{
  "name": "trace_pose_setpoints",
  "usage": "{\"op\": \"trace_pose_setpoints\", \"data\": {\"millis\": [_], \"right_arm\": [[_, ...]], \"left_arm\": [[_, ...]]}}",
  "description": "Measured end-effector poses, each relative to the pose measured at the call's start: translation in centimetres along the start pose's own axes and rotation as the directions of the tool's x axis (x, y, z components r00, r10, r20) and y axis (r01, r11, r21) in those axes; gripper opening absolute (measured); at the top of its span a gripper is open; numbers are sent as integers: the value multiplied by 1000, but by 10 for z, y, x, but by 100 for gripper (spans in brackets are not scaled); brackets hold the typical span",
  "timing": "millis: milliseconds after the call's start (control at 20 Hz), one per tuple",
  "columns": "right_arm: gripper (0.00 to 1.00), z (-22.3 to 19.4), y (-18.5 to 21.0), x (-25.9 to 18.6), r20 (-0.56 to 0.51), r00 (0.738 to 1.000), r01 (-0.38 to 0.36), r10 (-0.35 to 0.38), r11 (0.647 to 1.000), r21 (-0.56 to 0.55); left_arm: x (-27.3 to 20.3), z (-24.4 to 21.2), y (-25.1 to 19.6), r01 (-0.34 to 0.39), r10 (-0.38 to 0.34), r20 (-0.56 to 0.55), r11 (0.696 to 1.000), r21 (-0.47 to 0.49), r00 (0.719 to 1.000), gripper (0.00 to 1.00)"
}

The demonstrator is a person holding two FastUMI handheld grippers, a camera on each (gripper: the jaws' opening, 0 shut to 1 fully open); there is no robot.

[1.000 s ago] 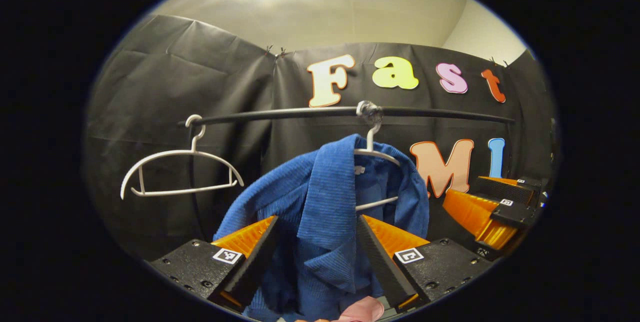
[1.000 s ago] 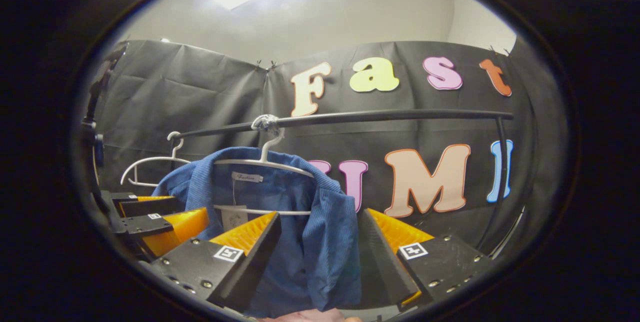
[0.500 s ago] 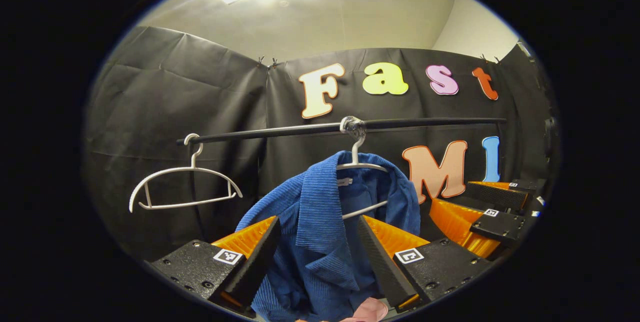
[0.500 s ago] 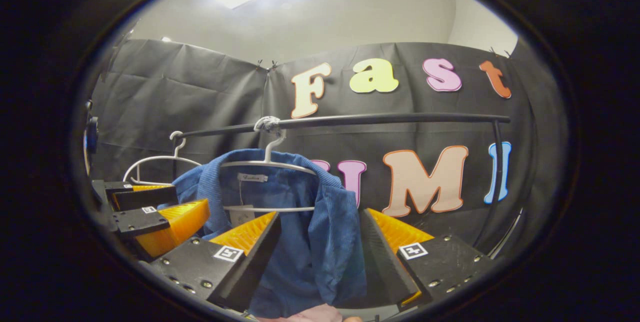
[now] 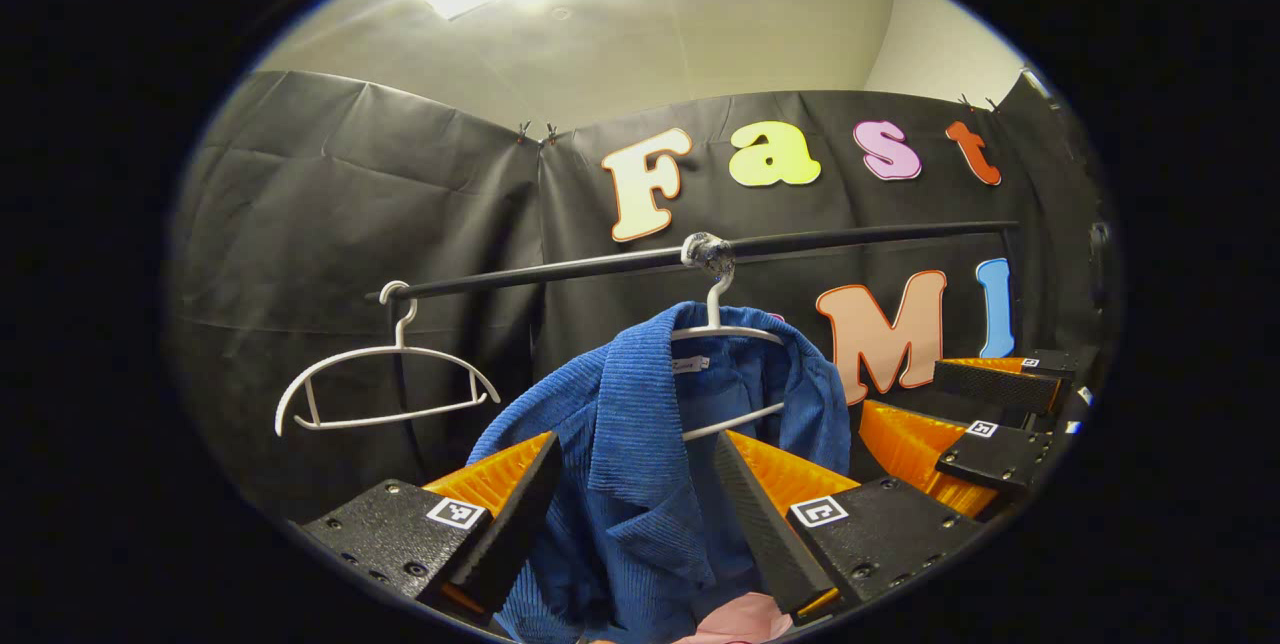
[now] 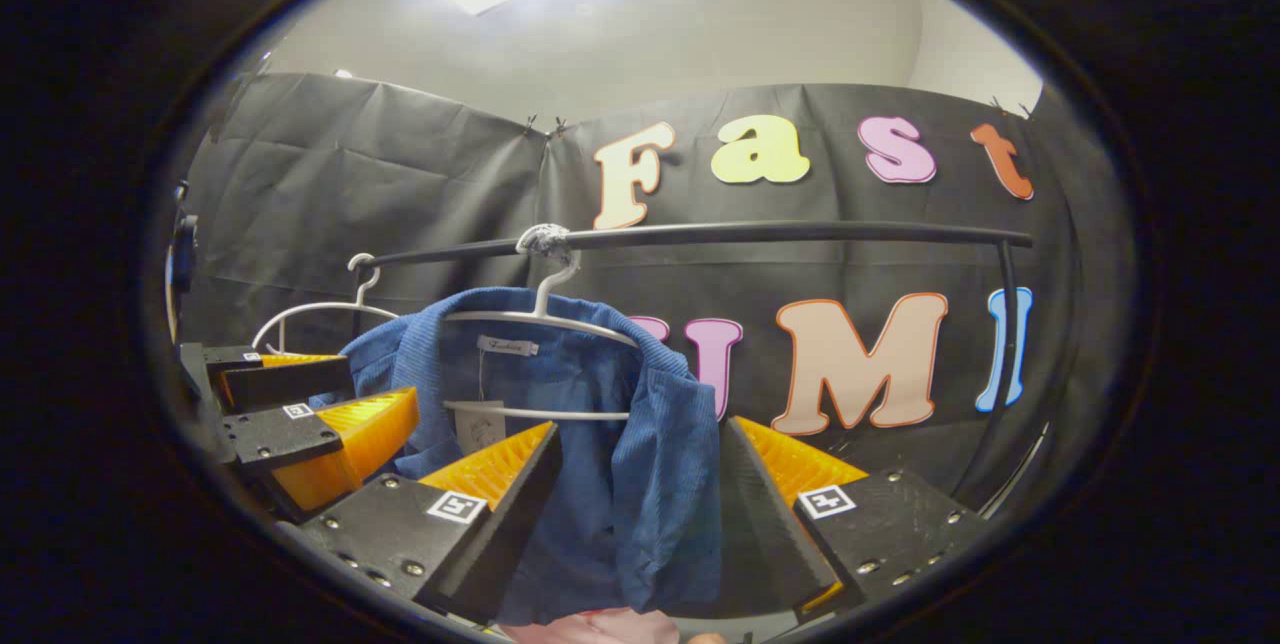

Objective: Grasp the clothes on the hanger with both hands and then place them into the laundry hamper below.

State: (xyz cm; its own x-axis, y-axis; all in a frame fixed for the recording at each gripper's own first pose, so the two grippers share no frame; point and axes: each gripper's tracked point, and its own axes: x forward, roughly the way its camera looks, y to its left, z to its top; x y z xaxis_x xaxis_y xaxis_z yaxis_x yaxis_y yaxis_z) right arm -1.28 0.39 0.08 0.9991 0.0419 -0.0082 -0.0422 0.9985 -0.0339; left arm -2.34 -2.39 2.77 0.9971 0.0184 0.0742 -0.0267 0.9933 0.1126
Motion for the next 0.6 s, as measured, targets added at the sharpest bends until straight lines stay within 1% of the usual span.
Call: {"op": "trace_pose_setpoints", "data": {"millis": [100,150,300,600], "right_arm": [[97,-1,1,2,-1,1000,-7,7,1000,0],[96,-1,1,2,-2,1000,-10,10,1000,-2],[96,-3,-1,4,-5,1000,-14,14,1000,-8],[96,-12,-6,8,-24,999,-22,22,1000,-17]], "left_arm": [[0,-1,0,-6,6,-3,1000,7,1000,93],[1,-1,0,-10,10,-3,1000,9,1000,93],[3,-5,-1,-19,19,-13,1000,10,1000,93],[14,-39,-10,-40,42,-80,999,27,996,94]]}}
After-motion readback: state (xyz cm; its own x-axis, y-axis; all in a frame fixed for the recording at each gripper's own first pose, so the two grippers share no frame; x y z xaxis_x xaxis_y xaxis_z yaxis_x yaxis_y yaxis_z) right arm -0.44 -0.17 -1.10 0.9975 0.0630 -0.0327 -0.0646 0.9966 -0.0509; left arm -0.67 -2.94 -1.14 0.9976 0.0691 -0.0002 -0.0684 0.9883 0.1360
